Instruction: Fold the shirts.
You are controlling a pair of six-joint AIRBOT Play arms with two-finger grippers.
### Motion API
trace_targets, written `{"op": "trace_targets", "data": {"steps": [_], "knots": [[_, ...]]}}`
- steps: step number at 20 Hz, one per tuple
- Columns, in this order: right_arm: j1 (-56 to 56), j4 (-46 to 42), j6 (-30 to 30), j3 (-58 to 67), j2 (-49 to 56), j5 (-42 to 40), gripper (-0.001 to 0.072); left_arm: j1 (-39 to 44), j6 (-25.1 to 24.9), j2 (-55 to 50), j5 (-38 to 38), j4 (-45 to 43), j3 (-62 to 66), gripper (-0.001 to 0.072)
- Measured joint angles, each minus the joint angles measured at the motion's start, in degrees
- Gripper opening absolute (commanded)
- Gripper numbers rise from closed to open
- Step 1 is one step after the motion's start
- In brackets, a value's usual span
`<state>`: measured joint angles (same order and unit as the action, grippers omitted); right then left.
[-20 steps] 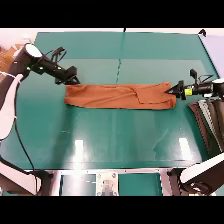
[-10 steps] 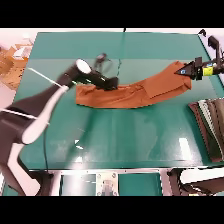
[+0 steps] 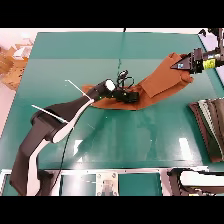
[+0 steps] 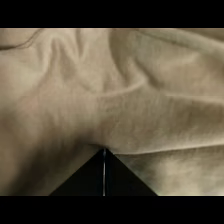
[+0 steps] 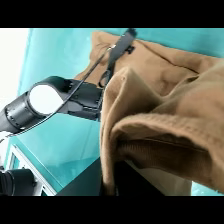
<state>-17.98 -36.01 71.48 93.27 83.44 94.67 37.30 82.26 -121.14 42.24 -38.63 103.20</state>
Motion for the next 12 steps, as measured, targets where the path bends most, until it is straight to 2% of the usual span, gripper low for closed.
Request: {"op": "trace_targets", "data": {"steps": [3,7,12], "knots": [[0.3,0.0,0.2,0.0,-0.2,0.0,0.002,-1.5,-0.9,-0.7,3.6,0.8,4.5,0.0021],[1.4,0.1,1.7,0.0,-0.3,-0.7,0.002,-8.2,-2.4,0.0,18.3,-1.1,12.7,0.002],[10.4,0.5,6.3,-0.3,-0.3,-6.7,0.002,-21.0,-2.6,6.3,38.7,-15.3,15.8,0.0021]]}}
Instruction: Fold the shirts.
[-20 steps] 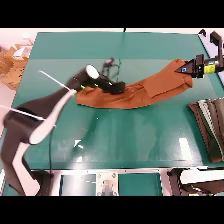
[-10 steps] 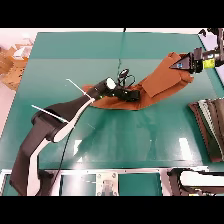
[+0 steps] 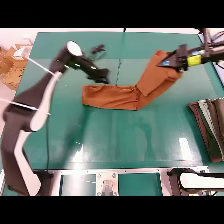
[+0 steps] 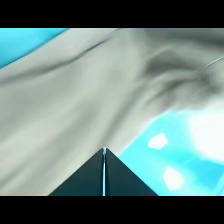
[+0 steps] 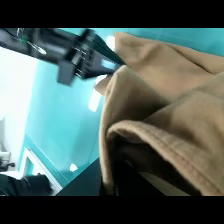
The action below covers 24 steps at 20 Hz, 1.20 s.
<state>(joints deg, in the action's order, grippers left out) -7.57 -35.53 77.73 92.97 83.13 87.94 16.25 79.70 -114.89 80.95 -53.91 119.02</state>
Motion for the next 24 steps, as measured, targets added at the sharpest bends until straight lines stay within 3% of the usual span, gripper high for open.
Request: {"op": "trace_targets", "data": {"steps": [6,7,8,9,10,13,18,24], "knots": [[21.6,0.1,4.2,-1.5,6.0,-22.4,0.0031,-14.4,0.3,6.0,12.4,-15.2,0.6,0.002],[25.4,0.1,4.3,-1.6,8.5,-27.0,0.0098,-16.3,0.3,6.2,13.5,-16.3,0.3,0.0021],[29.6,0.7,4.5,-1.6,11.6,-32.8,0.0215,-18.1,0.4,6.7,14.2,-17.1,0.0,0.0021],[33.7,1.9,4.7,-1.7,15.1,-38.5,0.0422,-19.6,0.4,7.0,14.9,-17.4,-0.4,0.0021],[37.1,3.7,4.7,-1.7,18.3,-43.6,0.0499,-20.7,0.3,7.0,15.5,-18.0,-1.0,0.0021],[41.9,7.2,5.0,-1.7,23.9,-51.6,0.0489,-23.2,0.1,7.3,16.7,-18.9,-2.2,0.0021],[30.2,7.8,3.2,-0.9,20.7,-42.3,0.0489,-24.4,-0.5,7.4,16.5,-19.2,-2.8,0.0021],[12.6,-5.5,8.4,-5.6,16.3,-25.0,0.0502,-24.5,-0.7,7.4,16.1,-19.2,-3.0,0.0021]]}}
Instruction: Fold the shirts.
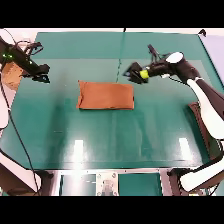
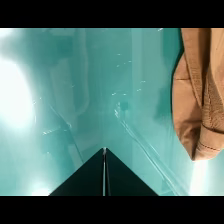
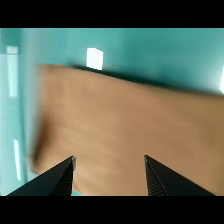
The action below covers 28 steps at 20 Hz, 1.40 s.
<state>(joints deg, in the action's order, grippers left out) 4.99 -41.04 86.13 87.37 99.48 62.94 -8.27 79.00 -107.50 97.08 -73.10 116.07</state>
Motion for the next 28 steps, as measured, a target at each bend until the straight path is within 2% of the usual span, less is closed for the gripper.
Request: {"op": "trace_targets", "data": {"steps": [4,6,8,9,11,12,14,19,23,28], "knots": [[-3.0,-3.6,0.7,-8.7,0.3,-0.2,0.0512,-0.1,0.0,0.0,-0.2,0.0,0.0,0.0021],[-2.6,-3.5,0.0,-11.2,1.8,-0.9,0.0511,0.0,0.0,0.0,-0.2,0.0,0.0,0.0021],[-1.4,0.3,-2.0,-12.5,3.3,-1.8,0.0504,0.0,0.1,0.0,-0.2,0.0,0.0,0.0021],[-0.8,2.7,-3.2,-12.9,4.1,-1.9,0.0444,0.0,0.1,0.0,-0.2,0.0,0.0,0.0021],[0.6,5.9,-5.7,-13.0,5.0,-3.1,0.0082,0.0,0.1,0.0,-0.2,0.0,0.0,0.0021],[1.1,7.9,-6.7,-12.4,5.3,-3.5,0.0021,0.0,0.1,0.0,-0.2,0.0,0.0,0.0021],[1.8,12.5,-8.1,-10.1,5.2,-3.4,0.0019,0.0,0.1,0.0,-0.2,0.0,0.0,0.0021],[-1.5,16.2,-7.6,-0.8,0.5,0.6,0.0019,0.0,0.1,0.0,-0.2,0.0,0.0,0.0021],[-10.6,14.7,-4.0,4.6,-8.3,3.8,0.0019,0.0,0.1,0.0,-0.1,0.0,0.0,0.0021],[-28.4,12.2,-0.7,6.5,-17.4,4.9,0.0019,0.0,0.1,0.0,0.0,0.0,0.0,0.0021]]}}
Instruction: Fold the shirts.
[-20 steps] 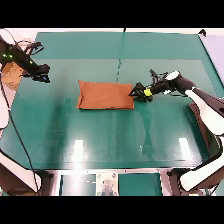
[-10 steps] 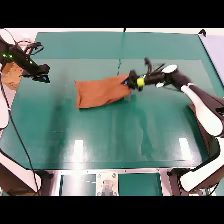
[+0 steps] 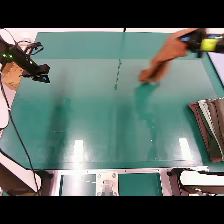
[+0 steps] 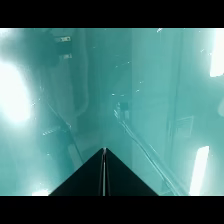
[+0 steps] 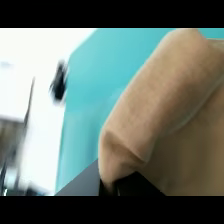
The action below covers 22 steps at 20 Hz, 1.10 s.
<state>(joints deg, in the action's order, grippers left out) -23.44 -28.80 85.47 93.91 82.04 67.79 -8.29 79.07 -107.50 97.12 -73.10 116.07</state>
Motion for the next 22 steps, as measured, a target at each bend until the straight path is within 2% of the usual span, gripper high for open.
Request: {"op": "trace_targets", "data": {"steps": [7,12,14,18,22], "knots": [[-25.8,-3.0,1.2,0.4,-3.6,5.6,0.0019,0.0,0.1,0.0,0.0,0.0,0.0,0.0021],[-36.5,-6.9,2.7,0.5,-5.4,14.4,0.0019,0.0,0.4,0.0,0.4,0.1,0.0,0.0021],[-38.6,-13.0,5.8,0.5,-7.3,18.3,0.0019,0.0,0.5,0.0,0.7,0.2,0.0,0.0021],[-40.4,-34.8,13.5,0.5,-10.6,27.0,0.0019,0.0,0.5,0.0,1.2,0.2,0.0,0.0021],[-41.0,-54.4,16.7,0.4,-11.8,33.7,0.0019,0.0,0.5,0.0,1.3,0.3,0.0,0.0021]]}}
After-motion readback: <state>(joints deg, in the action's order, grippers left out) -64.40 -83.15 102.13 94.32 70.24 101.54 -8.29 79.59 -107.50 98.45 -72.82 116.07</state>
